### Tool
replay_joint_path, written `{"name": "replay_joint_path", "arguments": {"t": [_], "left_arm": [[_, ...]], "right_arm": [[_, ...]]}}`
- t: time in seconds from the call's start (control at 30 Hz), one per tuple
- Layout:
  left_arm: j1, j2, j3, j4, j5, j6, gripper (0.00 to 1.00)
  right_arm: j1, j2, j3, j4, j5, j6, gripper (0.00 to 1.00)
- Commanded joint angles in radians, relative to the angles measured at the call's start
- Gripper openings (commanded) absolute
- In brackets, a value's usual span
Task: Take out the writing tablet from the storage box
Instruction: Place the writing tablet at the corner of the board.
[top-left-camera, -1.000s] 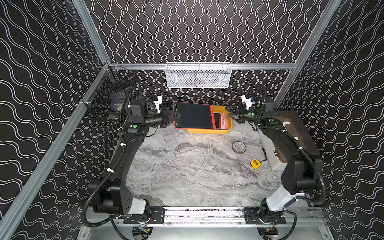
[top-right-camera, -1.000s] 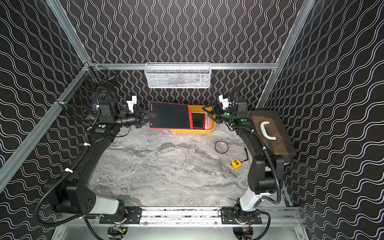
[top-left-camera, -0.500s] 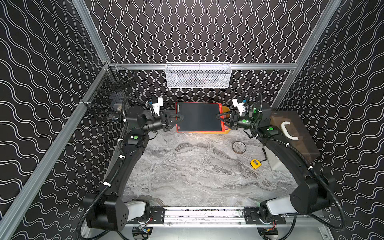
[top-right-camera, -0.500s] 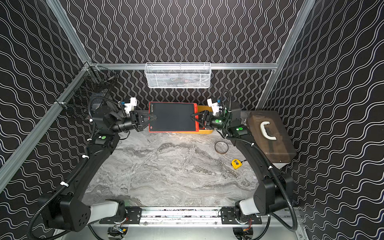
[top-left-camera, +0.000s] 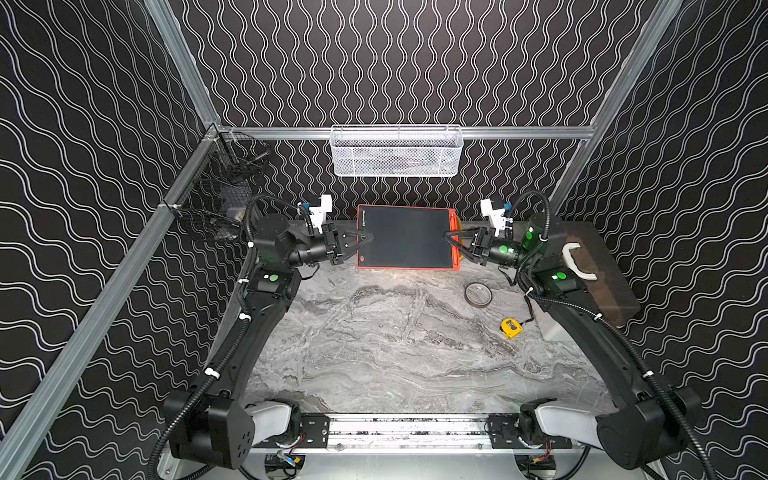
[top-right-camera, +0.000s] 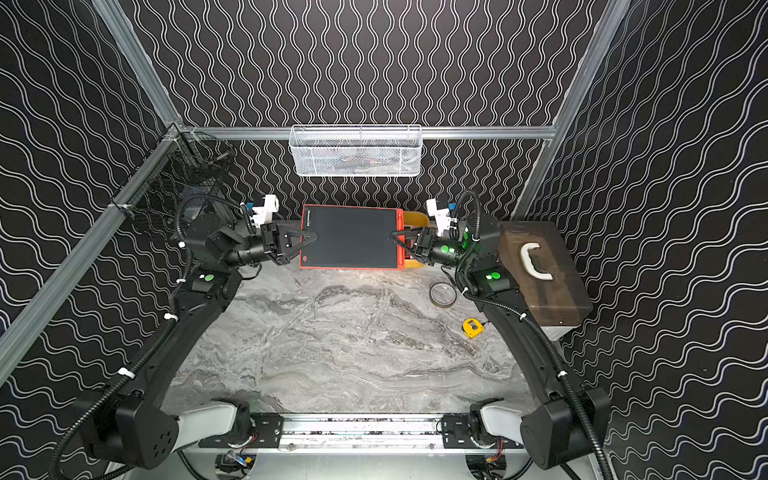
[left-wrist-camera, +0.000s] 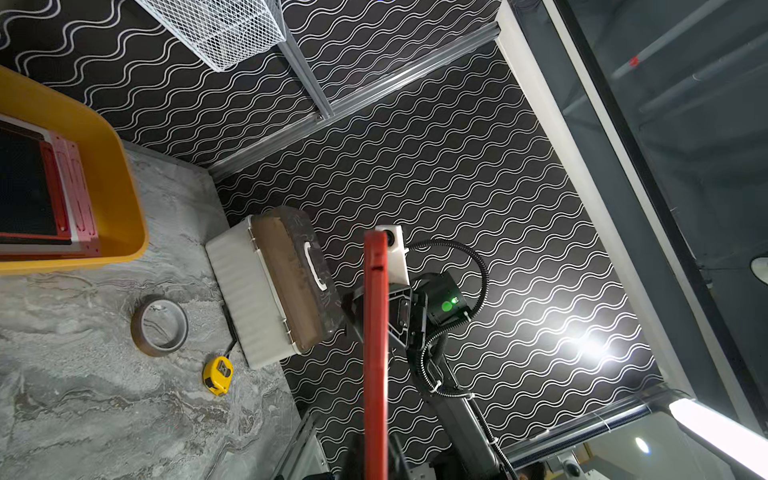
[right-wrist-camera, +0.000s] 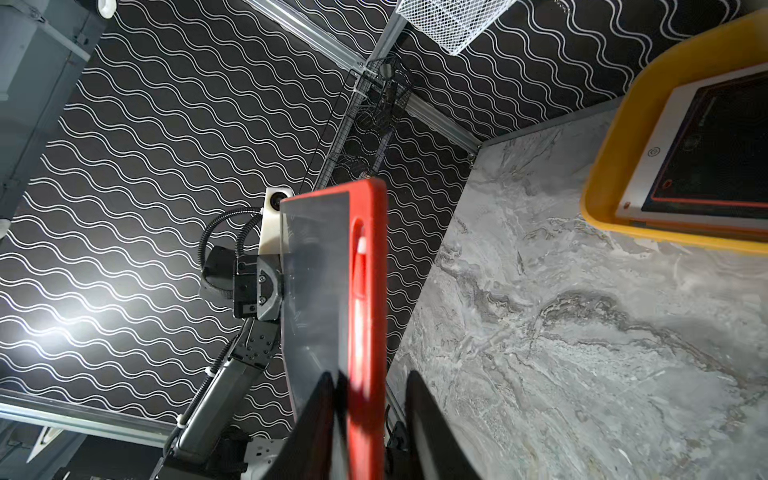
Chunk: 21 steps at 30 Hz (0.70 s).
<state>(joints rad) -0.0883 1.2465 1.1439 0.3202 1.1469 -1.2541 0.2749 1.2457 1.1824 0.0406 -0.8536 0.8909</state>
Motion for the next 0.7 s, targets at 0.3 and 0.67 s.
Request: {"name": "replay_joint_path", "arguments": {"t": [0.3, 0.67], "left_arm": [[-0.028, 0.006, -0.013, 0.050, 0.015, -0.001, 0.00], [-0.034, 0.026, 0.007, 0.016, 0.018, 0.022, 0.05]], "right_arm": [[0.012, -0.054, -0.044, 0.057, 0.033, 0.076, 0.11], [0.043, -0.047, -0.026, 0.023, 0.065, 0.056, 0.00]]}}
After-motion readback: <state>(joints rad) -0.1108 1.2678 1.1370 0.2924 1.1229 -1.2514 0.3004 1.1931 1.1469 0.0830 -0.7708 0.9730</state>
